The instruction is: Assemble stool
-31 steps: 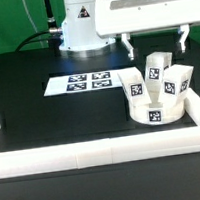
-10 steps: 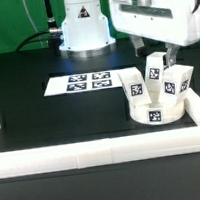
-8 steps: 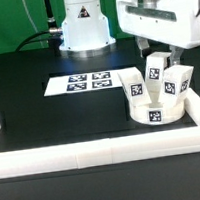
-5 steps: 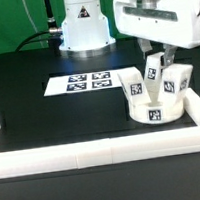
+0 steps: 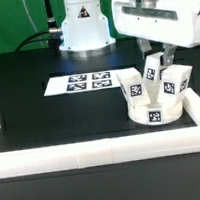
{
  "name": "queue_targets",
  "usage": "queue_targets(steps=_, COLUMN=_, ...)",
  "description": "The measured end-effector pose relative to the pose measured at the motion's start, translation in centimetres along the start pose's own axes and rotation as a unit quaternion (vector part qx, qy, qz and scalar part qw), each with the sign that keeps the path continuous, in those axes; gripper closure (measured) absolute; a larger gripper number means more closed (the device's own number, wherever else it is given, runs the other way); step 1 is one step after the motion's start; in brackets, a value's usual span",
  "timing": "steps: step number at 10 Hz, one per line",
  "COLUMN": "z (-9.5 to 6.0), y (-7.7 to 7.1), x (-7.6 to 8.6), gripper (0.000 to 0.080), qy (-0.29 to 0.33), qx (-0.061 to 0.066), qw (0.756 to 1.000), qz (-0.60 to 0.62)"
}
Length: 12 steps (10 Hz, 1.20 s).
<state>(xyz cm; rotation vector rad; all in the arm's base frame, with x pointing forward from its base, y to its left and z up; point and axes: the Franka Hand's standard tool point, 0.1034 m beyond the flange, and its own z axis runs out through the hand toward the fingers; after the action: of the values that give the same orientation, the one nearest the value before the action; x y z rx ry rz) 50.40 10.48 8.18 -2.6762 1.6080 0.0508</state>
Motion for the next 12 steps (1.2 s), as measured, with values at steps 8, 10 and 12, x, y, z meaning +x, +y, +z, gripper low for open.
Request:
queue_targets(steps=8, z=0.1, y=-0.9, x=-1.1, gripper=0.0462, qy=0.000, qx=0.043, qw=0.955, qz=0.293)
queue_targets(steps=10, z=0.1, y=-1.0, x=-1.0, gripper=0.0462, qy=-0.016, qx=0.050, qw=0.933, qz=0.357)
queue_targets(steps=12, z=0.1, y=-1.0, x=-1.2, gripper=0.0429, qy=-0.019, qx=0.050, qw=0.925, qz=0.376)
